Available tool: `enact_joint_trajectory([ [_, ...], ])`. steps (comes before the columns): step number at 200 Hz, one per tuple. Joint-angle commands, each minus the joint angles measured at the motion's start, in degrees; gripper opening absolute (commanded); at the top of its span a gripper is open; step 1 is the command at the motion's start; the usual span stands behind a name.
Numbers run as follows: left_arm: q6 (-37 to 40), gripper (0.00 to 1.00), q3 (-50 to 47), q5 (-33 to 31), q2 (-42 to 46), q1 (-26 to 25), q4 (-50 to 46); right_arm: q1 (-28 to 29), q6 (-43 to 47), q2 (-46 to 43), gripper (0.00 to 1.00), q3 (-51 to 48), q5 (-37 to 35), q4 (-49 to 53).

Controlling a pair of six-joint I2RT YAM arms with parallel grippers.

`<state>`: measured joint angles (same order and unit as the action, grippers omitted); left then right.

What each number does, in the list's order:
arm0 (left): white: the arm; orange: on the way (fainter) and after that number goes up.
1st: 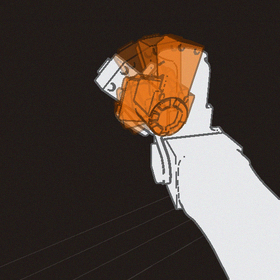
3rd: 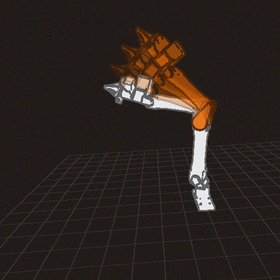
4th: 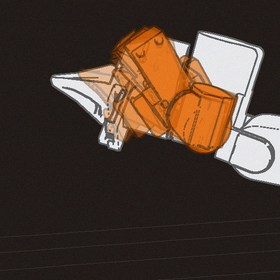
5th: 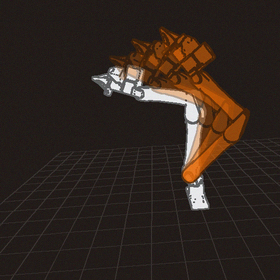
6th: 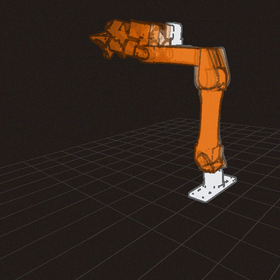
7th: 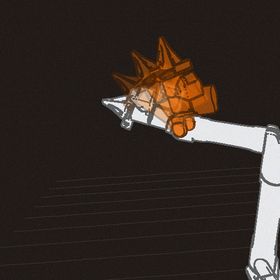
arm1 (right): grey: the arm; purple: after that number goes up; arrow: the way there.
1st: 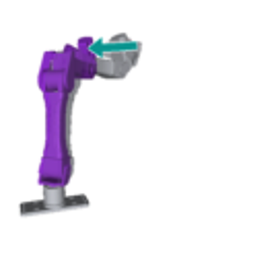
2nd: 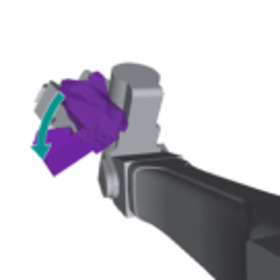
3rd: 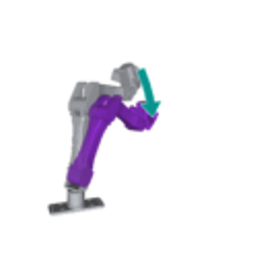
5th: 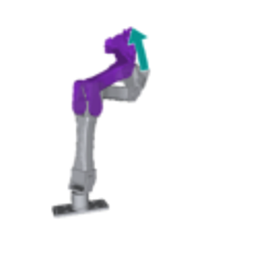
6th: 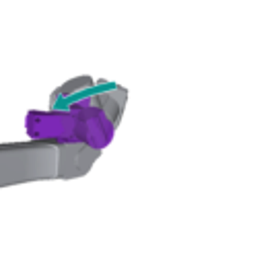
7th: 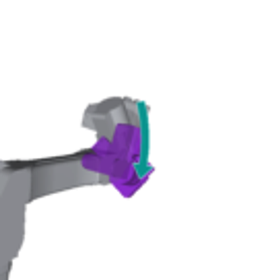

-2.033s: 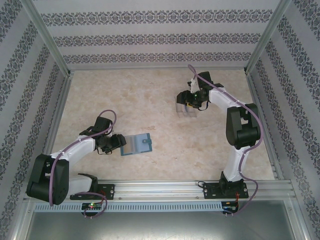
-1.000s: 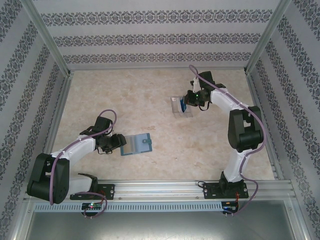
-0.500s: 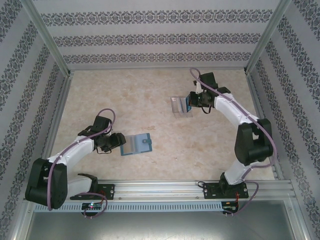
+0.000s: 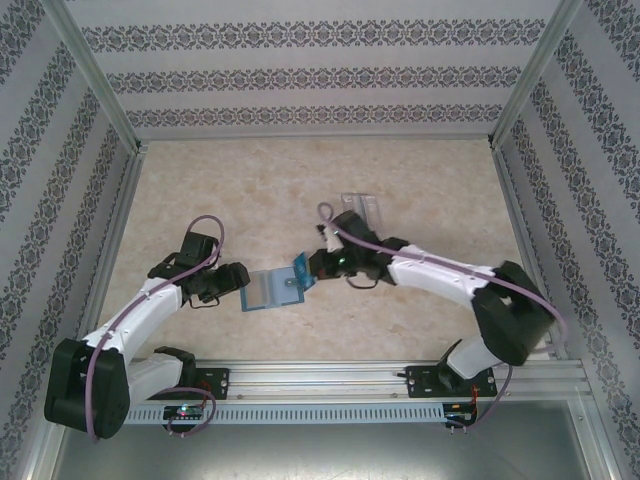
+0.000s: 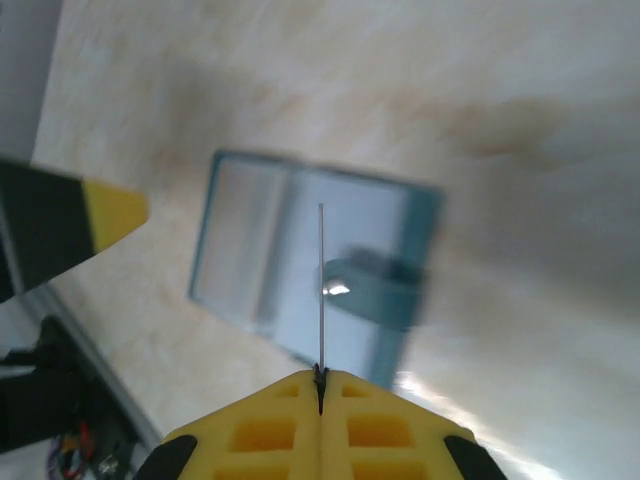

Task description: Put the credit cards into the card holder

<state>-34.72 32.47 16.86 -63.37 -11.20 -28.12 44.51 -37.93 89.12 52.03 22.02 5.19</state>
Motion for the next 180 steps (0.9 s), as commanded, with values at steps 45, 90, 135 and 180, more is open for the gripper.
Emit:
enact_joint_trajectory([
  [45, 0.0, 0.67, -3.0, 5.2, -2.3, -0.2, 2.1, 3.5, -10.1, 12.0, 0.0, -0.6, 4.7, -20.7],
  [90, -0.1, 0.63, -4.2, 6.9, -4.3, -0.3, 4.2, 3.5, -11.4, 15.6, 0.0, -1.5, 6.1, -22.8],
  [135, -0.4, 0.61, -5.1, 7.1, -5.0, -0.2, 5.5, 3.6, -14.6, 15.4, 0.0, -4.0, 5.3, -26.6],
  [180, -0.2, 0.56, -5.2, 6.9, -7.1, -0.3, 6.5, 3.6, -18.8, 15.9, 0.0, -6.0, 3.9, -29.6],
])
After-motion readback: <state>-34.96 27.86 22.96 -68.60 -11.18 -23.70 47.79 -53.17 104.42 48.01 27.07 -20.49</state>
